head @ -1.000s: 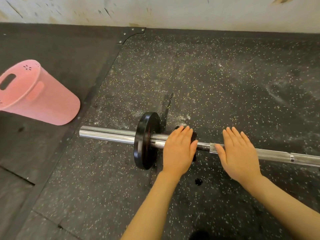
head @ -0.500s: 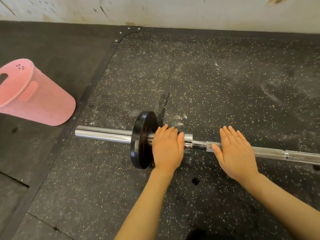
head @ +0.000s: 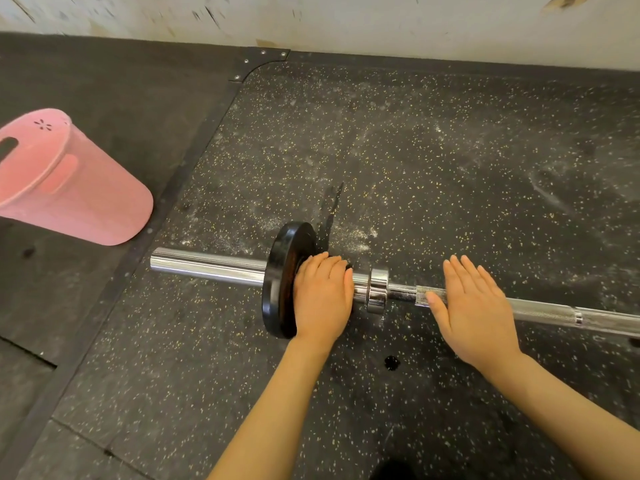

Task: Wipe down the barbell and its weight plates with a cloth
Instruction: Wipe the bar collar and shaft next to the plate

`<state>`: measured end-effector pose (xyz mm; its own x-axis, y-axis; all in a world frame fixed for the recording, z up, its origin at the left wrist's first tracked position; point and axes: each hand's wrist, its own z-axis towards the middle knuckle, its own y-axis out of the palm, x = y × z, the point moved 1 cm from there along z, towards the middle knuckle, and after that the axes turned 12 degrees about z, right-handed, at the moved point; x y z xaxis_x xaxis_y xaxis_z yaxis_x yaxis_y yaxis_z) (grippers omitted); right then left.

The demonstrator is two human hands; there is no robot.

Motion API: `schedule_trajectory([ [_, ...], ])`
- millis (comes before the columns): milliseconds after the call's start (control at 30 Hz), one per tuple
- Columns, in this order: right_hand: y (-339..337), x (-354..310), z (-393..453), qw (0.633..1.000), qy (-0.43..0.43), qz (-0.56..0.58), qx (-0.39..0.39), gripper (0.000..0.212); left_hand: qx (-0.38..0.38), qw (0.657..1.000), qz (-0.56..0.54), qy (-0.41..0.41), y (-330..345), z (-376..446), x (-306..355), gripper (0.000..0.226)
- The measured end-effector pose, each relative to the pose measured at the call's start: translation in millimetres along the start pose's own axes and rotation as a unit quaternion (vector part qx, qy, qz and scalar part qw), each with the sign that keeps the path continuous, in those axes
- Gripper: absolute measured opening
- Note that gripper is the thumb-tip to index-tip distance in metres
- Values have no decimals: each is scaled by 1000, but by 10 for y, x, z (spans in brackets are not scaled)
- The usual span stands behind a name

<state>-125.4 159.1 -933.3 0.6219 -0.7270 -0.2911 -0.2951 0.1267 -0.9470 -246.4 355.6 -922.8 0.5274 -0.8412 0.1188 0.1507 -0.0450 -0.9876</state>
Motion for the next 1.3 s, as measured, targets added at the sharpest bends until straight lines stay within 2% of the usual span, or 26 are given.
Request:
schedule_trajectory([
  [133, -5, -9, -5, 1000, 0, 2, 1, 85, 46, 997, -64, -21, 7, -17, -10, 26],
  [233, -1, -10, -2, 1000, 1, -2, 2, 84, 99, 985, -141, -6, -68, -111, 107, 35],
  [333, 1, -11, 20, 1000, 2, -6, 2, 84, 114, 977, -170, 54, -80, -167, 332, 42],
  [400, 1, -12, 30, 1000, 2, -5, 0, 85, 99, 980, -135, 109, -31, -165, 496, 40],
  [467, -3, -11, 30, 1000, 1, -6, 0, 85, 80, 984, -55, 151, 49, -154, 592, 38],
  [533, -9, 4, 39, 1000, -2, -8, -3, 84, 58, 986, 7, 159, 128, -137, 569, 39],
  [633, -20, 35, 37, 1000, -7, -8, -5, 84, 35, 984, 42, 170, 173, -147, 475, 42],
  [700, -27, 35, 33, 1000, -10, -10, -7, 83, 33, 986, 44, 156, 152, -153, 406, 44],
  [767, -31, 29, 29, 1000, -14, -10, -9, 83, 35, 993, 54, 101, 109, -141, 257, 45],
  [833, -26, 24, 29, 1000, -17, -11, -14, 83, 34, 997, 59, 48, 76, -131, 44, 40],
  [933, -12, 37, 20, 1000, -13, -13, -11, 82, 31, 999, 29, 10, 56, -124, -50, 35],
  [1000, -15, 31, 20, 1000, -10, -14, -12, 82, 33, 999, 1, 8, 51, -90, 63, 34],
  [1133, -19, 35, 44, 1000, -9, -15, -14, 83, 17, 996, -25, 82, 26, -60, 254, 45],
  [1200, -25, 44, 49, 1000, -9, -16, -15, 83, 8, 996, -9, 94, 19, -49, 184, 46],
  [1300, -32, 50, 50, 1000, -10, -14, -15, 84, -8, 999, 9, 41, 18, -52, 10, 39],
])
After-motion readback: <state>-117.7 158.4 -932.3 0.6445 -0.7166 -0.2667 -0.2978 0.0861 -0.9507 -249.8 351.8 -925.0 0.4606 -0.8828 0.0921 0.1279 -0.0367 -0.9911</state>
